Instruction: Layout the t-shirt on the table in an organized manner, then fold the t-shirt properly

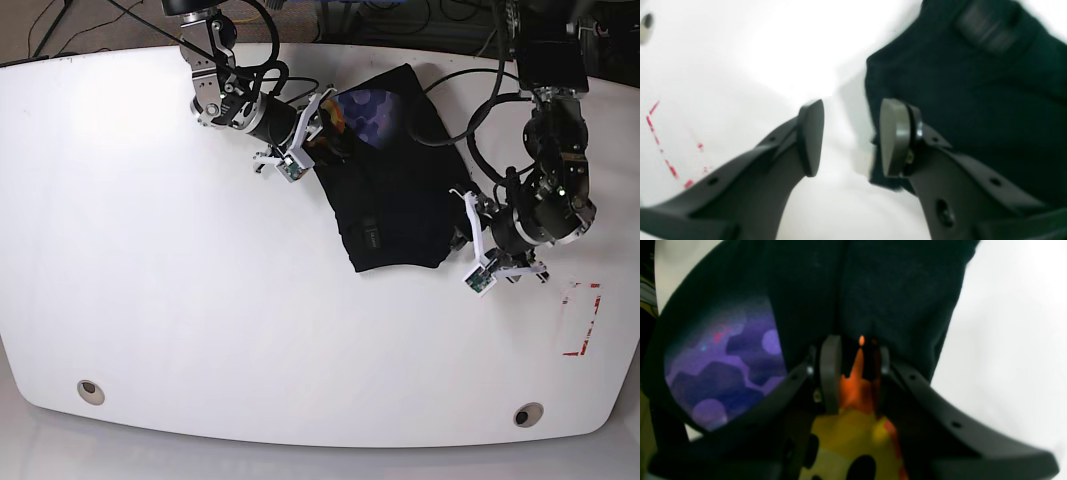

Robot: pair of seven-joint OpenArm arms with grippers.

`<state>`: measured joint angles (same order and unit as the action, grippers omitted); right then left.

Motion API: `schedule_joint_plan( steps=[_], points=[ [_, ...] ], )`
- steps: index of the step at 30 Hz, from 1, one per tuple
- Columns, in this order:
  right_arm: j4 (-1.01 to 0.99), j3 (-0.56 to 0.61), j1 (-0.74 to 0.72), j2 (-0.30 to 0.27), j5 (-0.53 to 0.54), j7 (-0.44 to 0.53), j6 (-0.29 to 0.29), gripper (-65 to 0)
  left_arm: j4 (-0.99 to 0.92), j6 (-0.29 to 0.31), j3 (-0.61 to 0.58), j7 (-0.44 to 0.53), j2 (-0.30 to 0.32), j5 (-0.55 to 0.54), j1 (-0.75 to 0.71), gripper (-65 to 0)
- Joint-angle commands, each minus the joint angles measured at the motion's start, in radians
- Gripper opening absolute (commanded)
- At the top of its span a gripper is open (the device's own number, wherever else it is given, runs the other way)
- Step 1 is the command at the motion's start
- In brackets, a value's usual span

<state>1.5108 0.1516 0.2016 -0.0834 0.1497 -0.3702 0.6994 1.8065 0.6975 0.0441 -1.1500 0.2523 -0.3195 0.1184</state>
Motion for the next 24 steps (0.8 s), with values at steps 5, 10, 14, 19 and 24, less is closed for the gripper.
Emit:
schedule_joint_plan(
  steps=[5,10,14,19,24],
  points=[
    [-0.002,0.003,0.006,-0.008,-0.051,-0.071,-0.001,-51.4,0.011,0.001,0.010,0.008,0.005,-0.025,-0.044,-40.4],
    [-0.002,0.003,0.005,-0.008,-0.051,-0.071,-0.001,-51.4,-0.043,0.001,0.013,0.011,0.009,-0.025,-0.061,-40.4],
    [-0.002,0.003,0.005,-0.008,-0.051,-0.071,-0.001,-51.4,-0.109,0.001,0.027,0.046,0.035,-0.025,-0.061,-40.4],
    [-0.002,0.003,0.005,-0.006,-0.051,-0.071,-0.001,-51.4,-0.221,0.001,0.038,0.106,0.066,-0.025,-0.056,-40.4],
    [-0.002,0.003,0.005,-0.006,-0.051,-0.071,-0.001,-51.4,-0.285,0.001,0.038,0.163,0.098,-0.025,-0.053,-40.4]
  ],
)
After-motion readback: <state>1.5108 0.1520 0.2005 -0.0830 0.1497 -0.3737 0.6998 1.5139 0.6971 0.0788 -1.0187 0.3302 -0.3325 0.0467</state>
